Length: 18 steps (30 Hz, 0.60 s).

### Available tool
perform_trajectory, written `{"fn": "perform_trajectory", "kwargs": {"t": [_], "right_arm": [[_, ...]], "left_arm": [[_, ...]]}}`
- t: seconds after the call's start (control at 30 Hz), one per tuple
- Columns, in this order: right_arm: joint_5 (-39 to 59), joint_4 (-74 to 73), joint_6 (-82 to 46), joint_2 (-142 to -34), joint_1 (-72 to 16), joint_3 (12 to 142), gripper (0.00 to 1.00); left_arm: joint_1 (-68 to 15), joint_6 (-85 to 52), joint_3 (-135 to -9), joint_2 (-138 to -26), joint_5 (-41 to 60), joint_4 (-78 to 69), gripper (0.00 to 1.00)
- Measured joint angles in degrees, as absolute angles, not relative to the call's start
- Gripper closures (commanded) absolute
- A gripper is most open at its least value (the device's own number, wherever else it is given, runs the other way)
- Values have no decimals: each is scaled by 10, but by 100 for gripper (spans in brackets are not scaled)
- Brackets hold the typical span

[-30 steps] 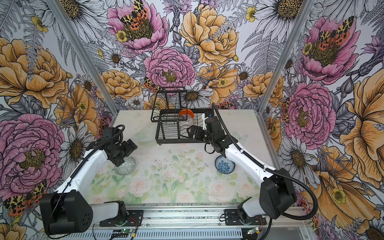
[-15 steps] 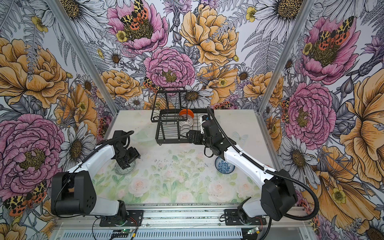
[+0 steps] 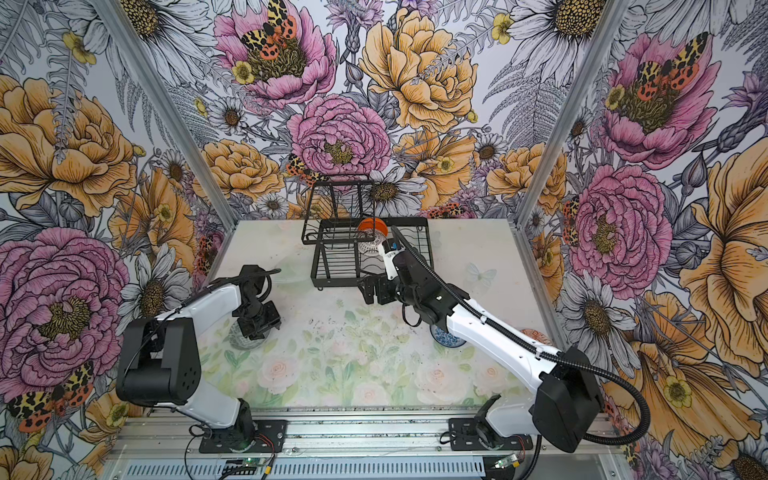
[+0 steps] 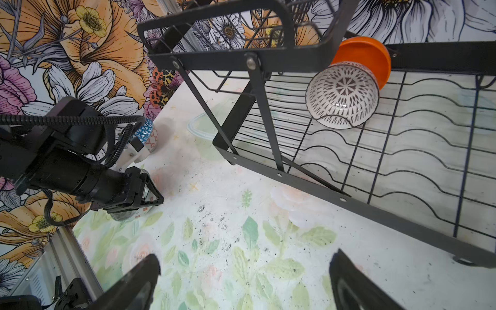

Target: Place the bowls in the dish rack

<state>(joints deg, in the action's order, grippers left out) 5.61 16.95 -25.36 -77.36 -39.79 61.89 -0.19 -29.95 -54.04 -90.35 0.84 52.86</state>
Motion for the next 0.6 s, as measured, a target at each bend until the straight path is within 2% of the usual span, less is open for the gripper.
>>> {"fn": "perform_trajectory", "kwargs": {"t": [0.13, 0.23, 0.43, 0.6], "right_arm": [[43, 170, -256, -780, -411, 619, 1], [30, 170, -258, -784, -417, 619, 1], [13, 169, -260, -801, -420, 619, 1], [11, 169, -258, -804, -420, 619, 1]], "left_arm": [[-1, -282, -550, -907, 2, 536, 58], [0, -272, -557, -907, -3, 536, 69], [0, -255, -559, -909, -6, 537, 75], [-11, -247, -564, -909, -23, 541, 87]]}}
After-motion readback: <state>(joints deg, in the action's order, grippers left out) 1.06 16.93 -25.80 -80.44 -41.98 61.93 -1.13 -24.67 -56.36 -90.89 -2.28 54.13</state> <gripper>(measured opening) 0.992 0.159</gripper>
